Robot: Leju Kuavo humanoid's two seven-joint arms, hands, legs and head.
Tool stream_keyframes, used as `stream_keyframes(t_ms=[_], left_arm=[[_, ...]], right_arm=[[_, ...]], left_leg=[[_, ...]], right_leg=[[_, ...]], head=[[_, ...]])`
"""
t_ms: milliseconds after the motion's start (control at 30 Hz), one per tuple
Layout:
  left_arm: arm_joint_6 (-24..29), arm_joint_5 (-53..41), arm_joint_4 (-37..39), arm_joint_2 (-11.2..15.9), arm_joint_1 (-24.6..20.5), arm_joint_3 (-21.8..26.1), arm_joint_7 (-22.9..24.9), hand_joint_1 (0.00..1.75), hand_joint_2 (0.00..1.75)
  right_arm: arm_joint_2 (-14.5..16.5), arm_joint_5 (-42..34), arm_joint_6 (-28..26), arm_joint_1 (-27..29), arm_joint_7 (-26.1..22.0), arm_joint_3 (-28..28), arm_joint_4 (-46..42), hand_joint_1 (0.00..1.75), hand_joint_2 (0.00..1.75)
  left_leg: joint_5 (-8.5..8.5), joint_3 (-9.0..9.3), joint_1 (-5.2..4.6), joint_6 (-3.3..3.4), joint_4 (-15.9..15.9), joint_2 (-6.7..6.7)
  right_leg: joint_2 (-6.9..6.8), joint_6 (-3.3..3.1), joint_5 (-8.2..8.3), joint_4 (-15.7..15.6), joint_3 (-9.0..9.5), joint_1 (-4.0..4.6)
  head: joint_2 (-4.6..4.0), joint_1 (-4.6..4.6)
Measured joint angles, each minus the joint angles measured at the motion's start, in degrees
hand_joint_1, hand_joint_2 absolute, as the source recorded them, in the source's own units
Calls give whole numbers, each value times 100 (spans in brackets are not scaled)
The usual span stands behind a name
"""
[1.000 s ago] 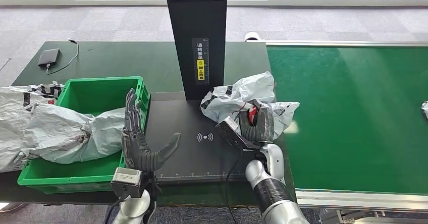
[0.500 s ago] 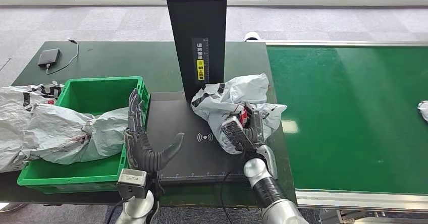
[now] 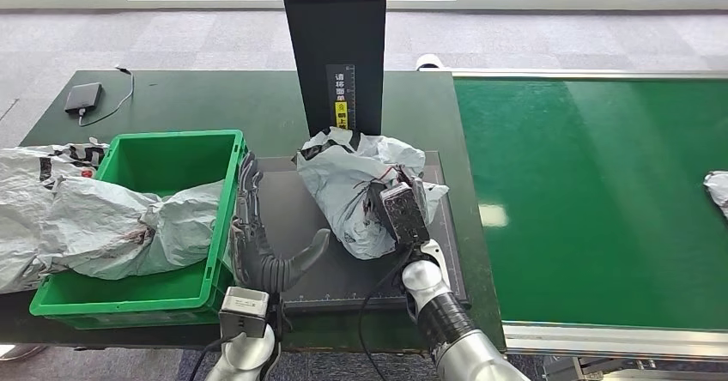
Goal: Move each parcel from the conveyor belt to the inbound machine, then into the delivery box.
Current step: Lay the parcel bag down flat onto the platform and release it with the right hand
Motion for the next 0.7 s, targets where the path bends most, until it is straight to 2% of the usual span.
stream_keyframes(t_ms=[133, 233, 400, 533, 633, 700], left_arm=[[4, -69, 67, -1, -79, -1, 0, 0, 175], [14, -134, 86, -3, -104, -1, 0, 0, 175], [-22, -283, 93, -8, -105, 0, 0, 0, 175], [-1, -409, 114, -11, -105, 3, 0, 0, 175], [45, -484, 115, -11, -103, 9, 0, 0, 175], [54, -507, 115, -13, -103, 15, 0, 0, 175]], right_arm=[[0, -391, -33, -61, -1, 141, 103, 0, 0], [0, -514, -54, -92, -2, 216, 157, 0, 0], [-2, -243, -407, -78, -8, 237, 130, 0, 0], [-4, 164, -1052, 94, -11, 237, -274, 0, 0], [-5, 454, -1708, 338, -14, 238, -861, 0, 0], [-7, 551, -1961, 460, -15, 239, -1220, 0, 0]], left_leg=[[0, 0, 0, 0, 0, 0], [0, 0, 0, 0, 0, 0], [0, 1, 0, 0, 0, 0], [0, 1, 0, 0, 0, -1], [0, 1, 0, 0, 0, 0], [-1, 1, 0, 0, 0, 1]], right_leg=[[0, 0, 0, 0, 0, 0], [0, 0, 0, 0, 0, 0], [0, 0, 0, 0, 0, 0], [0, 0, 0, 0, 0, 0], [0, 0, 0, 0, 0, 0], [0, 0, 0, 0, -1, 0]], head=[[-1, 0], [-1, 0], [-1, 0], [0, 0], [0, 0], [0, 0]])
